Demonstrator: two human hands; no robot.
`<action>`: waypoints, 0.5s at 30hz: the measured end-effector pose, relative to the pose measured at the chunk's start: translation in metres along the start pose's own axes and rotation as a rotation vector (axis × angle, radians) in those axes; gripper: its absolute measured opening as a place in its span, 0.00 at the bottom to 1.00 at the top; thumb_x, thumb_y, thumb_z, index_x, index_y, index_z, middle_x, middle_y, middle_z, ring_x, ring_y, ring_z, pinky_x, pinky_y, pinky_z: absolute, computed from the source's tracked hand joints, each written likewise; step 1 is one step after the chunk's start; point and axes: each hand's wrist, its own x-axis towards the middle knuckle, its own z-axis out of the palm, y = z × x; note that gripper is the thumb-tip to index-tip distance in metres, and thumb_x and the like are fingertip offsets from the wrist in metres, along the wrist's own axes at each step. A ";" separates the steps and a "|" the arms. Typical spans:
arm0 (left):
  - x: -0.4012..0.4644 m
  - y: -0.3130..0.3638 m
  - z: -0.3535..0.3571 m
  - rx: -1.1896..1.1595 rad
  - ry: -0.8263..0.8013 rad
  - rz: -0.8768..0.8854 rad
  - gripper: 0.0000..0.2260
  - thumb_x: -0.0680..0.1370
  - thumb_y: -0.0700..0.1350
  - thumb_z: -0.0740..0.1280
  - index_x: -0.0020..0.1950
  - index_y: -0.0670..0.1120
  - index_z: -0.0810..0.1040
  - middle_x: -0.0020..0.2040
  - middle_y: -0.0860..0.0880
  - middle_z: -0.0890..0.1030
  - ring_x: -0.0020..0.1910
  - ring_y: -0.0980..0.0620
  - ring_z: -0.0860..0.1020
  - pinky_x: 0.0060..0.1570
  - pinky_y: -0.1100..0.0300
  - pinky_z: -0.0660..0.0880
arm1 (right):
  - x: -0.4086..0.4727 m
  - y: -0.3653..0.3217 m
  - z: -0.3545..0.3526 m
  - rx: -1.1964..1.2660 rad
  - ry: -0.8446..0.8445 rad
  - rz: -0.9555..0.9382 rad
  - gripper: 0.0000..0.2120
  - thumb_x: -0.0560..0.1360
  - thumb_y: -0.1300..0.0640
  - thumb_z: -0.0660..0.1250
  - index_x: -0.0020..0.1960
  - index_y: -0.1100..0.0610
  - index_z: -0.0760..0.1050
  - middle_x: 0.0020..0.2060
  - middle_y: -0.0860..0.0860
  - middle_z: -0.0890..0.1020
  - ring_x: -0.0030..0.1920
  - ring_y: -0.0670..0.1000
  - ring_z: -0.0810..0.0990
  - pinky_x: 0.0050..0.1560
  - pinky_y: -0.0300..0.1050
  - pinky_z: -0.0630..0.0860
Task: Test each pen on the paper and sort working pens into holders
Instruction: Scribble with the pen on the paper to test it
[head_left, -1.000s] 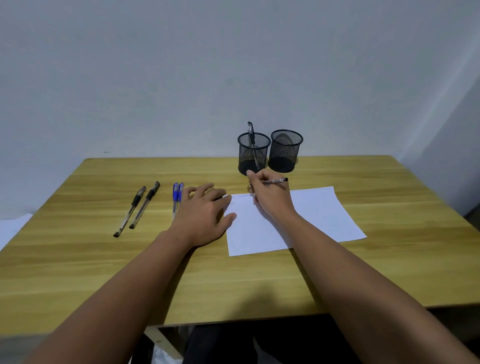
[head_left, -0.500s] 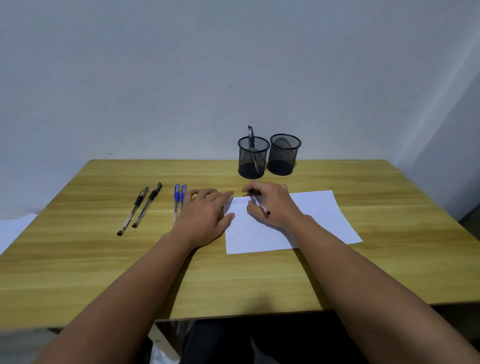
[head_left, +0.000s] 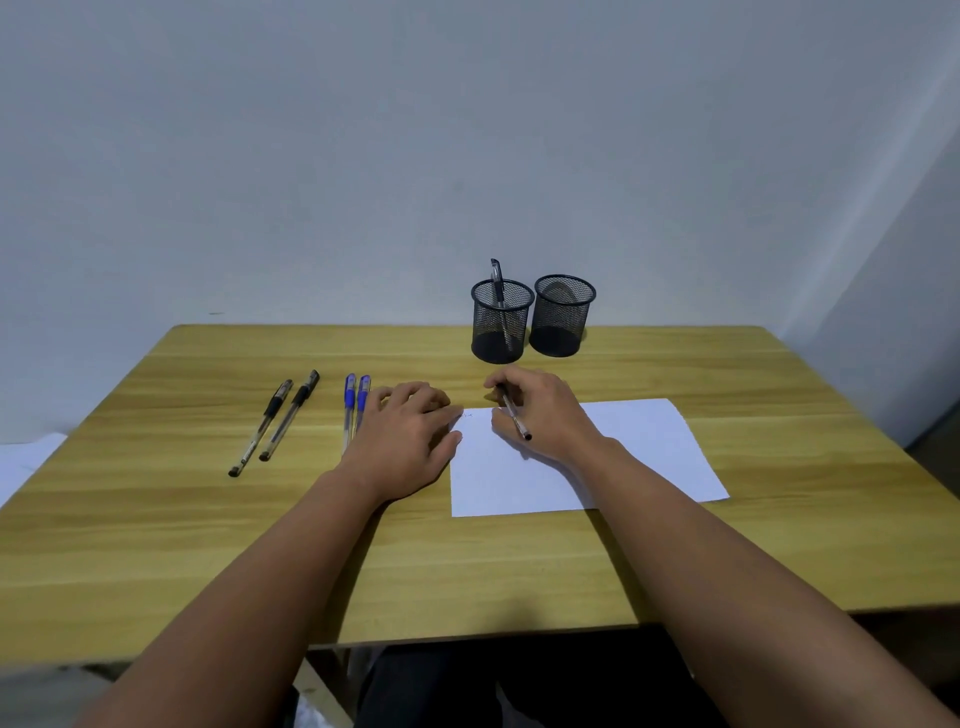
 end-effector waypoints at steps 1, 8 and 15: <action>0.000 0.000 0.001 -0.004 -0.004 0.002 0.21 0.79 0.60 0.55 0.66 0.57 0.79 0.62 0.55 0.78 0.68 0.49 0.71 0.65 0.45 0.61 | -0.001 0.001 0.002 -0.015 0.025 0.009 0.16 0.72 0.54 0.73 0.60 0.48 0.81 0.45 0.37 0.82 0.52 0.50 0.83 0.58 0.60 0.80; 0.000 0.001 0.001 0.002 -0.016 0.008 0.22 0.80 0.59 0.53 0.66 0.56 0.78 0.62 0.54 0.77 0.69 0.49 0.70 0.66 0.44 0.62 | 0.012 -0.021 0.009 0.807 0.322 0.304 0.14 0.85 0.57 0.67 0.48 0.63 0.86 0.36 0.57 0.80 0.33 0.51 0.76 0.35 0.41 0.72; -0.004 0.001 0.007 -0.082 -0.036 -0.060 0.24 0.79 0.61 0.52 0.69 0.56 0.77 0.68 0.56 0.75 0.70 0.52 0.69 0.67 0.48 0.61 | 0.018 -0.009 0.013 0.801 0.335 0.357 0.08 0.82 0.65 0.65 0.49 0.60 0.83 0.35 0.58 0.81 0.36 0.53 0.78 0.37 0.47 0.73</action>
